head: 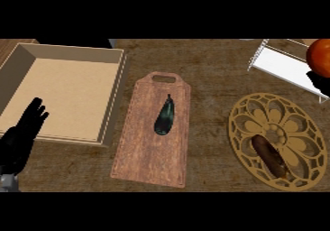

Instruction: Pick the tomato from the placemat and place it in the tiered shelf

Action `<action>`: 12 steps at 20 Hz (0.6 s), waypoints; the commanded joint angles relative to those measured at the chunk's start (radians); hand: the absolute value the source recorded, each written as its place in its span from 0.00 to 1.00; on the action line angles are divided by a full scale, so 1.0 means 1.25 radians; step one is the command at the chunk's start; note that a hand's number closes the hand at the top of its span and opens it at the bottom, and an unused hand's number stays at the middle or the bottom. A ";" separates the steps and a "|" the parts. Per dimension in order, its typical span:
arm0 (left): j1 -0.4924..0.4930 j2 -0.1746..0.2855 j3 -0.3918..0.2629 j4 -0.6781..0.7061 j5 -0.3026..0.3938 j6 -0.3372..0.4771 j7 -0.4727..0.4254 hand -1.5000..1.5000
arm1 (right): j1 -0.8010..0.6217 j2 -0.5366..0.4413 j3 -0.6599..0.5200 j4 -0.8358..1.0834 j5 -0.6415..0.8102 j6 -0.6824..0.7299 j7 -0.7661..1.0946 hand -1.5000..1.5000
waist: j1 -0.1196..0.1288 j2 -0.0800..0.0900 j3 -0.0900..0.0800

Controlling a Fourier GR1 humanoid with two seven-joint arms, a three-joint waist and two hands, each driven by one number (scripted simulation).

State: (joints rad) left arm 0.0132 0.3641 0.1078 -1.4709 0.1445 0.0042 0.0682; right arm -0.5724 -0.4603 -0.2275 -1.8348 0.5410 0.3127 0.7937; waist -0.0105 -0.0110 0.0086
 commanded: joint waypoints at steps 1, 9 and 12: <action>0.002 -0.003 0.012 0.052 0.003 -0.019 0.008 0.50 | -0.030 -0.005 -0.030 -0.053 -0.026 0.012 0.055 1.00 | 0.007 0.007 -0.007; 0.005 -0.026 0.003 0.042 -0.004 -0.013 0.014 0.50 | -0.151 -0.184 -0.059 0.047 0.036 0.077 0.059 1.00 | 0.014 0.010 -0.008; 0.002 -0.010 0.012 0.053 -0.009 -0.033 0.004 0.50 | -0.201 -0.213 -0.055 0.129 0.045 0.082 0.043 1.00 | 0.018 0.011 -0.008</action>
State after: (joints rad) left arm -0.0081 0.3544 0.1202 -1.4539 0.1390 -0.0286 0.0522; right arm -0.7569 -0.6524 -0.2940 -1.7746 0.5744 0.3863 0.8674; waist 0.0057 -0.0060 0.0078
